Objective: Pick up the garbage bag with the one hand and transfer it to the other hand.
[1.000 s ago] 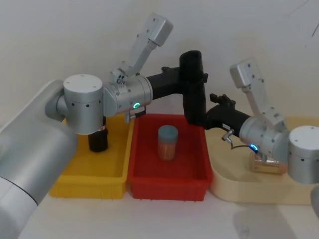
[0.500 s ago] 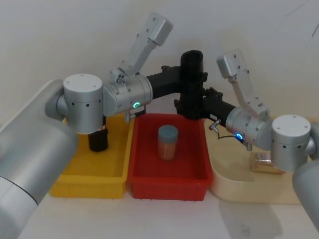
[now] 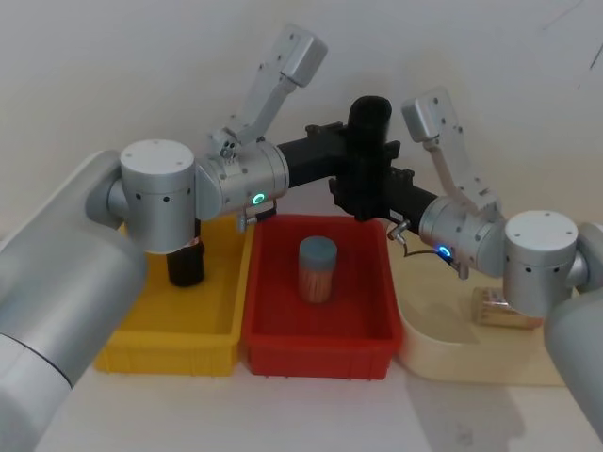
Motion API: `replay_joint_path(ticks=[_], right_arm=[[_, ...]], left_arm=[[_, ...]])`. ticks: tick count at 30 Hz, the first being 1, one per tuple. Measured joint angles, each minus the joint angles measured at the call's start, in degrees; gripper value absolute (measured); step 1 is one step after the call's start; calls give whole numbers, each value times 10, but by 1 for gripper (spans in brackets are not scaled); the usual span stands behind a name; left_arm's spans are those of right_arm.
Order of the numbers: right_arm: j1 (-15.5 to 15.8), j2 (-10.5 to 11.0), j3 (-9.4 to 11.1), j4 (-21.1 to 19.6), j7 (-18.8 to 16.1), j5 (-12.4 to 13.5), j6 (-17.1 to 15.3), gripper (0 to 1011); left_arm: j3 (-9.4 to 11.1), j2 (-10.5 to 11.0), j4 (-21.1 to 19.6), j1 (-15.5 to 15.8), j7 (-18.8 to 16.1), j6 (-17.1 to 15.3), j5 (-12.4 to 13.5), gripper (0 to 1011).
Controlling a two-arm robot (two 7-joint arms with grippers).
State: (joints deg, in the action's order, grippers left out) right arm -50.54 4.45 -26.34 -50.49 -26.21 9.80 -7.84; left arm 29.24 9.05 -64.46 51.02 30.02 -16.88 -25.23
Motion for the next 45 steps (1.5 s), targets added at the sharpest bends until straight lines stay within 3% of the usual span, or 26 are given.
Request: replay_joint_path(ticks=[13,23,32,45], right_arm=[[22,13,1,-38,12,4,-16,573],[43,32,9,-74,29,1,-37,573],[66,68,21,-105,50,-13,-79,572],[71,111,9,-109,45,-45,-147,572]], left_arm=[[0,0,0,0,0,0,0,992],[0,0,0,0,0,0,0,1001],[0,0,0,0,0,0,0,1000],[0,0,0,0,0,0,0,1001]])
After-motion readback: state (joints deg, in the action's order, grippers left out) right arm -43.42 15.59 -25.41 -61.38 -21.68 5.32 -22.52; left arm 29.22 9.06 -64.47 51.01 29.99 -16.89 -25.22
